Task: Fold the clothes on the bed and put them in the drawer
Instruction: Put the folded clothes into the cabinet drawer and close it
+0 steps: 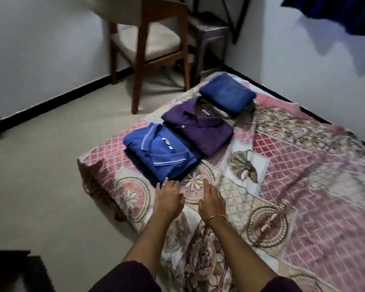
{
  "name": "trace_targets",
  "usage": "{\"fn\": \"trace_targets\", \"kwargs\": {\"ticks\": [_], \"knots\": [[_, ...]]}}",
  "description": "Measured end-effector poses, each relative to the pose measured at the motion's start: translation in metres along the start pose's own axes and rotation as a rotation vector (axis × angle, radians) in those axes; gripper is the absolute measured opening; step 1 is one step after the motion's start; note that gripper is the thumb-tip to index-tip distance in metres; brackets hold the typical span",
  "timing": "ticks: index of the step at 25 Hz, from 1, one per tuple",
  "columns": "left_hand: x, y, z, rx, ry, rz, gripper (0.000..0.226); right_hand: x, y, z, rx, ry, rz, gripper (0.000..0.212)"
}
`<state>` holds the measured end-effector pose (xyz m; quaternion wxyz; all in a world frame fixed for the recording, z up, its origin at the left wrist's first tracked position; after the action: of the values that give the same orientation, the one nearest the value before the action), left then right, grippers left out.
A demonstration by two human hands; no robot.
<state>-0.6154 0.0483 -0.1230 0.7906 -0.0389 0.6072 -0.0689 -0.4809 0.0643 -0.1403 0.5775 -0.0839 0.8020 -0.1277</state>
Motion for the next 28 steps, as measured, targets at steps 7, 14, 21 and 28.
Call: {"fn": "trace_targets", "kwargs": {"ticks": [7, 14, 21, 28], "knots": [[-0.002, 0.123, -0.020, 0.091, -0.041, 0.074, 0.042, 0.000, 0.079, 0.025, 0.181, 0.315, -0.061, 0.060], [-0.036, 0.177, -0.132, -0.234, -0.080, 0.220, 0.049, 0.045, 0.129, -0.038, 0.536, 0.908, -0.336, 0.085], [-0.017, 0.233, -0.196, -0.310, -0.328, -0.266, 0.066, 0.068, 0.150, -0.060, 1.033, 0.857, -0.342, 0.126], [-0.004, 0.270, -0.213, -0.281, -0.554, -0.490, 0.071, 0.193, 0.196, -0.012, 1.170, 0.968, -0.383, 0.134]]}}
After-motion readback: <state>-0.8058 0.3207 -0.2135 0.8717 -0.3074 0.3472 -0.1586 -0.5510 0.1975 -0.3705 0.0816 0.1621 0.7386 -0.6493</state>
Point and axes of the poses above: each hand's wrist, its own y-axis towards the middle knuckle, its own x-axis out of the palm, z = x × y, the point moved 4 cm from there along y, towards the middle knuckle, and after that the axes turned 10 degrees about x, right-handed, at the moved point
